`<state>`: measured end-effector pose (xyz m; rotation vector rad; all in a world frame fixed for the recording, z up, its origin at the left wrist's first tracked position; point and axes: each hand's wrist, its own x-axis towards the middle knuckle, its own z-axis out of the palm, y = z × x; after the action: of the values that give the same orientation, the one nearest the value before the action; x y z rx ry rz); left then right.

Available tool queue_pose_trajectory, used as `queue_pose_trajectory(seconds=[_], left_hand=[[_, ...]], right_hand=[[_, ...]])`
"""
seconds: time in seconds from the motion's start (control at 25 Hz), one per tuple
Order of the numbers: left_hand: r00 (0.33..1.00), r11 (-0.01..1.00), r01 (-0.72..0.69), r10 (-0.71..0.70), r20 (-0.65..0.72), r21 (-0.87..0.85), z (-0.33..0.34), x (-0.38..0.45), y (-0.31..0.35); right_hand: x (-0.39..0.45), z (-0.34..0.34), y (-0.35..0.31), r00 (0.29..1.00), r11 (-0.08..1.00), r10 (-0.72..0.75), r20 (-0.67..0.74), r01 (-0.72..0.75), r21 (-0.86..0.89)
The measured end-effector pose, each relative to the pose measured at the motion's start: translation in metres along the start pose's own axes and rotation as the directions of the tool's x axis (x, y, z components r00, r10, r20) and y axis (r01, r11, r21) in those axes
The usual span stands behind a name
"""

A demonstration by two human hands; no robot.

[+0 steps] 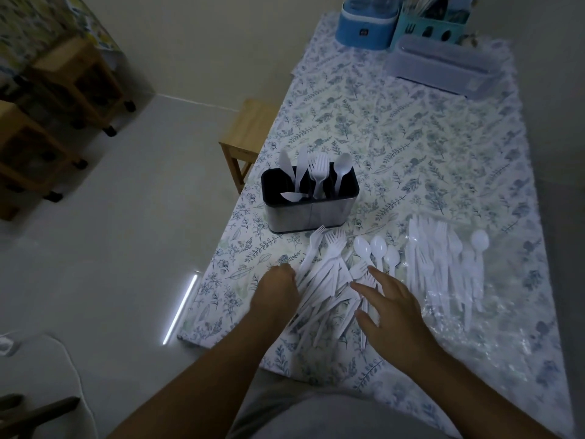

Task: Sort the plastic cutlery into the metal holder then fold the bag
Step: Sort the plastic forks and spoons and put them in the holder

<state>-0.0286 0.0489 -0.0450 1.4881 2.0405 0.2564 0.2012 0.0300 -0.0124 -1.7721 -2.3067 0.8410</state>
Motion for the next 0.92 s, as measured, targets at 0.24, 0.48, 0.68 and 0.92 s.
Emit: queue_pose_trajectory(seconds=[0.24, 0.48, 0.68, 0.92], left_hand=[[0.958, 0.998, -0.051, 0.039, -0.285, -0.036, -0.003, -0.016, -0.007], [0.991, 0.997, -0.008, 0.018, -0.131, 0.075, 0.009, -0.01, 0.01], [0.992, 0.993, 0.07, -0.08, -0.097, -0.098, 0.004, -0.014, 0.012], [0.992, 0.932, -0.087, 0.112, 0.051, -0.353, 0.001, -0.05, 0.041]], right_hand=[[0.002, 0.007, -0.004, 0.997, 0.999, -0.03, 0.072, 0.027, 0.038], [0.005, 0.004, -0.007, 0.991, 0.997, 0.025, 0.13, -0.035, 0.074], [0.006, -0.004, -0.015, 0.996, 0.975, 0.055, 0.075, -0.07, 0.21], [0.019, -0.01, -0.035, 0.864, 0.512, 0.329, 0.381, -0.503, 0.696]])
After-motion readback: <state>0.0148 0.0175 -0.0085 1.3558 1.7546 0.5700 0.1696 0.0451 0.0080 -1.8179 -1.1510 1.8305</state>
